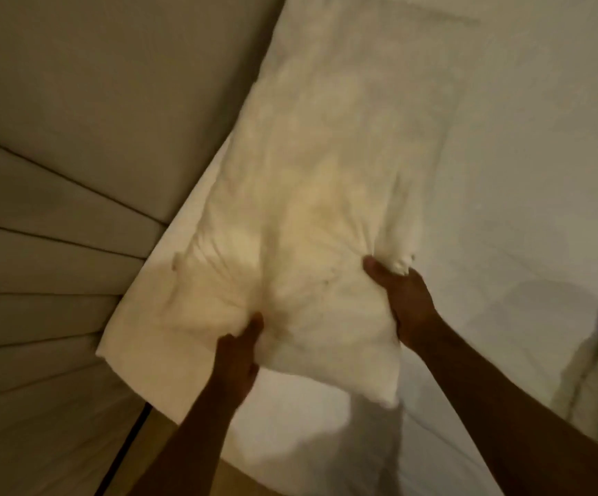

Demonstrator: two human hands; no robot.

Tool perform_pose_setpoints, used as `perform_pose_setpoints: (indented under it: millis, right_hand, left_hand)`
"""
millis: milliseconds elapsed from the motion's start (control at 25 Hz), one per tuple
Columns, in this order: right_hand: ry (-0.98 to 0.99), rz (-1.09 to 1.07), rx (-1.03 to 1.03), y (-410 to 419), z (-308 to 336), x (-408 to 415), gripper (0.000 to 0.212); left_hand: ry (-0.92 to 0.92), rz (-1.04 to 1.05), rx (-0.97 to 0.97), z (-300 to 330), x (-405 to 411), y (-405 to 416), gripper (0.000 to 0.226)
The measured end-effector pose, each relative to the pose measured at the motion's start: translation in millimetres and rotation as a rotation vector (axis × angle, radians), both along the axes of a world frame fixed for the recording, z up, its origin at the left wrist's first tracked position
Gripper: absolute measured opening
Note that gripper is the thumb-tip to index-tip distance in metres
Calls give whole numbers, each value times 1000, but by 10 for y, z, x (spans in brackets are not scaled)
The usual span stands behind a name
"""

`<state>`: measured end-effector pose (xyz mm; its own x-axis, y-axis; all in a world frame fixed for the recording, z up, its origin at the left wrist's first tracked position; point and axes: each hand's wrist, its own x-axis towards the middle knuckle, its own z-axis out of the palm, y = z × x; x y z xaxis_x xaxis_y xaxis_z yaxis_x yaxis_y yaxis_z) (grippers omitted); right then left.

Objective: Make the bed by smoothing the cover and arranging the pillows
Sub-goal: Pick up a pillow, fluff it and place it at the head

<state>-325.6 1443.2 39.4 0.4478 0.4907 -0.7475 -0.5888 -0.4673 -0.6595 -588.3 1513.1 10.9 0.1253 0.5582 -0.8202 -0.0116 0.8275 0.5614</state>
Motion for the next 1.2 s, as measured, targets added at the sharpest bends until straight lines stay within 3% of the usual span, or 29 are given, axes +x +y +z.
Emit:
perform_pose_setpoints:
  millis: [80, 160, 240, 320, 400, 480, 520, 600, 680, 760, 840, 920, 1080, 1200]
  right_hand:
    - [165, 52, -146, -723, -57, -89, 74]
    - [261, 57, -246, -1239, -116, -134, 84]
    - [214, 66, -333, -1534, -224, -93, 82]
    - [149, 88, -379, -1624, -279, 60, 76]
    - [121, 56, -326, -1479, -257, 282, 47]
    - [90, -111, -213, -1180, -188, 556, 17]
    - [114, -200, -143, -1014, -178, 690, 20]
    - [128, -220, -95, -719, -141, 831, 36]
    - [42, -97, -207, -588, -224, 787, 76]
    - [-4, 1, -359, -606, -278, 673, 114]
    - [-3, 33, -358, -647, -294, 593, 108]
    - [-46, 43, -323, -687, -253, 556, 87]
    - [-35, -10, -273, -963, -126, 445, 72]
    - [94, -112, -135, -1335, -39, 364, 60]
  left_hand:
    - [79, -38, -242, 14, -252, -393, 44]
    - [101, -173, -334, 37, -345, -885, 45]
    - [309, -374, -383, 100, -436, -1312, 43]
    - [208, -779, -546, 354, -377, -1360, 58]
    - [41, -1109, -650, 604, -272, -997, 48]
    - [-125, -965, -504, 708, -64, -320, 41]
    - [-81, -779, -357, 731, 89, 92, 42]
    - [180, -419, 28, 717, 452, 760, 45]
    - [361, -482, 176, 609, 813, 1062, 71]
    - [409, -616, 137, 522, 1086, 1017, 108]
    - [424, -652, 175, 442, 1192, 857, 120]
    - [428, -569, 214, 447, 1206, 684, 111]
    - [457, -480, 200, 536, 1120, 273, 57]
    - [472, -505, 221, 665, 1095, 8, 55]
